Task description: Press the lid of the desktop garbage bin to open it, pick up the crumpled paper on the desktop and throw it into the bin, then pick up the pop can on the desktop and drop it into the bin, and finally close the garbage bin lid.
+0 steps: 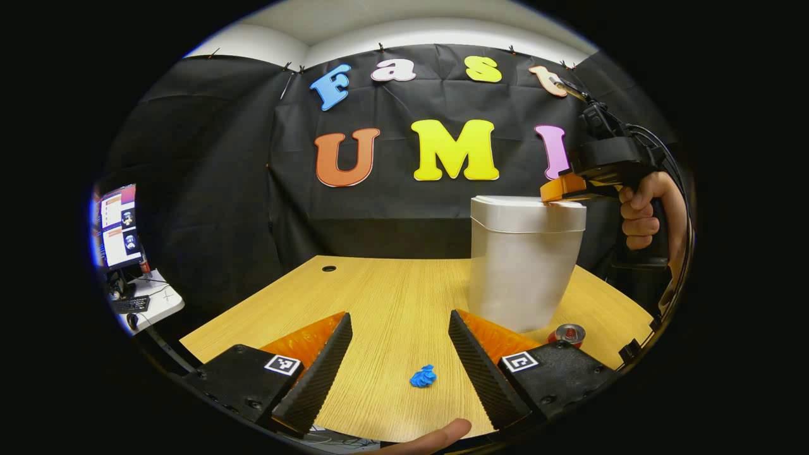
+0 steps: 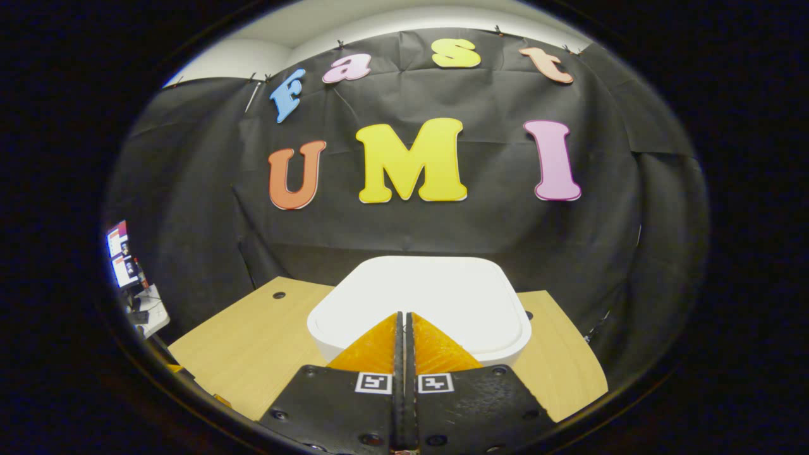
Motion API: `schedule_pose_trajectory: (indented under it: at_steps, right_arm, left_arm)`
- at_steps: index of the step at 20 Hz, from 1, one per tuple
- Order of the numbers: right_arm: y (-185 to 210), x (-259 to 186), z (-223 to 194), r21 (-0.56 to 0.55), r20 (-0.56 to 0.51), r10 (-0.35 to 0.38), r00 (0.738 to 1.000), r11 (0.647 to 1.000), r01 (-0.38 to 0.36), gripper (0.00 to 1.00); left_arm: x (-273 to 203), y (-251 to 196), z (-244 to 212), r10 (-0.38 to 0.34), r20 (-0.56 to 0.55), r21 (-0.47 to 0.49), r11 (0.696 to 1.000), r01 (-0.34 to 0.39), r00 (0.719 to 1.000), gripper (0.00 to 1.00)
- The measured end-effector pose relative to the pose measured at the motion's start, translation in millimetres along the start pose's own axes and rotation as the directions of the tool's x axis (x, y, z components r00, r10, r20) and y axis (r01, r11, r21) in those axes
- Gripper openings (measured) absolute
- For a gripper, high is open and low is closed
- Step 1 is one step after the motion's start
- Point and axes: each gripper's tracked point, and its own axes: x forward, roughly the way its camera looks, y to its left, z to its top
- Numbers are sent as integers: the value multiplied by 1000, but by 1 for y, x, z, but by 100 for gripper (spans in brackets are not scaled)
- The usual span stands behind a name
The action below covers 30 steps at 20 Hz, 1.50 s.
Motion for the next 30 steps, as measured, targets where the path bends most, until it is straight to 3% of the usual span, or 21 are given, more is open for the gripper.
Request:
schedule_pose_trajectory:
  at_steps: [6, 15, 17, 19, 22, 23, 26, 30]
  right_arm:
    - [-5, -14, 14, -103, 79, -74, 994, 991, 82, 0]
    - [-7, -68, 5, -33, 143, -63, 988, 997, 68, 0]
    - [-3, -80, -2, -7, 150, -30, 988, 999, 32, 0]
    - [-12, -91, -8, -4, 163, -50, 985, 999, 51, 28]
    - [-25, -106, -18, -3, 188, -88, 978, 996, 91, 48]
    - [-26, -112, -23, 2, 187, -87, 979, 996, 88, 49]
    - [-37, -128, -33, 4, 196, -101, 975, 995, 102, 76]
    - [-41, -142, -51, 2, 184, -101, 978, 995, 102, 85]
  left_arm:
    - [-1, -5, 1, -5, 2, 12, 1000, 5, 1000, 99]
    - [6, -6, -4, -20, -19, -3, 1000, 20, 1000, 99]
    - [7, -7, -3, -33, -13, -4, 999, 33, 999, 99]
    - [7, -9, -4, -43, -11, -9, 999, 43, 999, 99]
    - [10, -9, -7, -45, -20, -2, 999, 45, 999, 99]
    - [12, -11, -10, -49, -28, 8, 999, 50, 998, 99]
    - [18, -14, -20, -67, -53, 6, 998, 68, 996, 98]
    - [33, -15, -41, -89, -122, -22, 996, 87, 989, 97]
